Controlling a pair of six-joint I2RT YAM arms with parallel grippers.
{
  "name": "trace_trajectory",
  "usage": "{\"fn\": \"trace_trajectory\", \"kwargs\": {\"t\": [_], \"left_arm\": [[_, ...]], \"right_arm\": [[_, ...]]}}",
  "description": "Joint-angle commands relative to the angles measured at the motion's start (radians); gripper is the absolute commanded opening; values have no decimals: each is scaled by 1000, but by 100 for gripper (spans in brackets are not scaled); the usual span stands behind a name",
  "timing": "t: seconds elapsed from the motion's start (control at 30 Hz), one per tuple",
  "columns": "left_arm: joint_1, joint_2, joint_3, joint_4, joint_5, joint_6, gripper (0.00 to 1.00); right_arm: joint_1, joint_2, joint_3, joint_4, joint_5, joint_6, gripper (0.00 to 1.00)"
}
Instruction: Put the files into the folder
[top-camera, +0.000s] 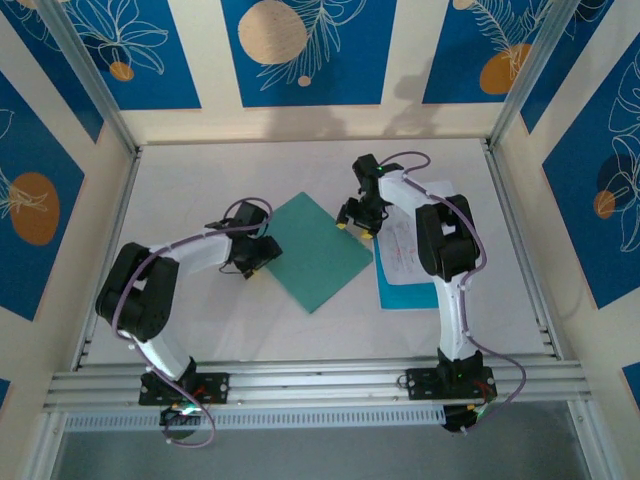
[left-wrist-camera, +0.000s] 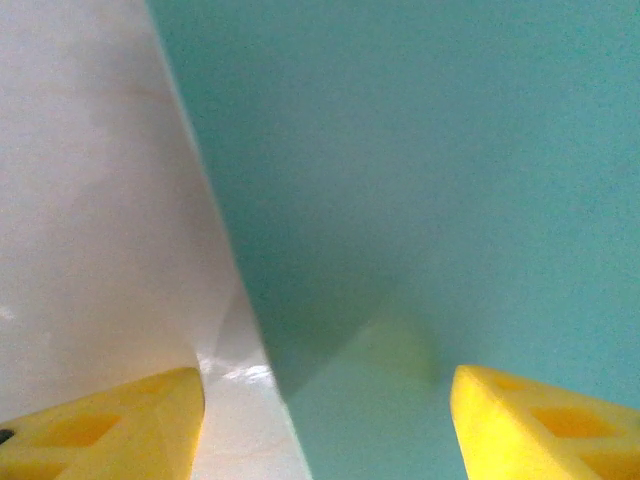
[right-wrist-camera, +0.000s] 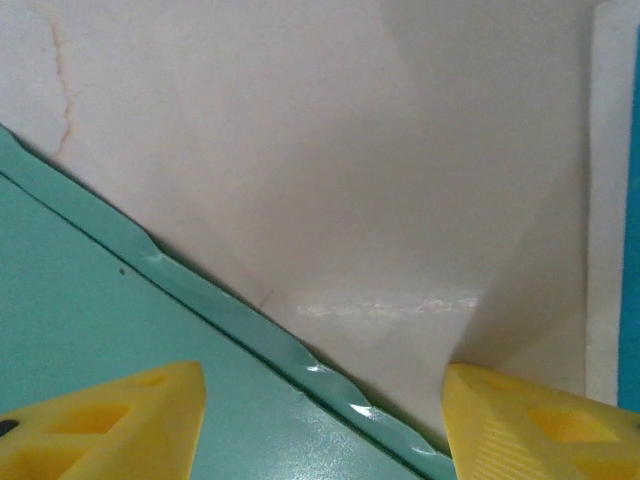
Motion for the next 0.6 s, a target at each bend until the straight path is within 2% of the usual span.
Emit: {"fn": "trace_trajectory", "kwargs": {"t": [0.0,0.57], "left_arm": [[31,-14,-15,83,45,-41,67],[89,87,93,156,164,58,68]], "right_arm": [[44,-28,-59,-41,-57,-8,65],[110,-285,-382,67,-219,204,65]]}}
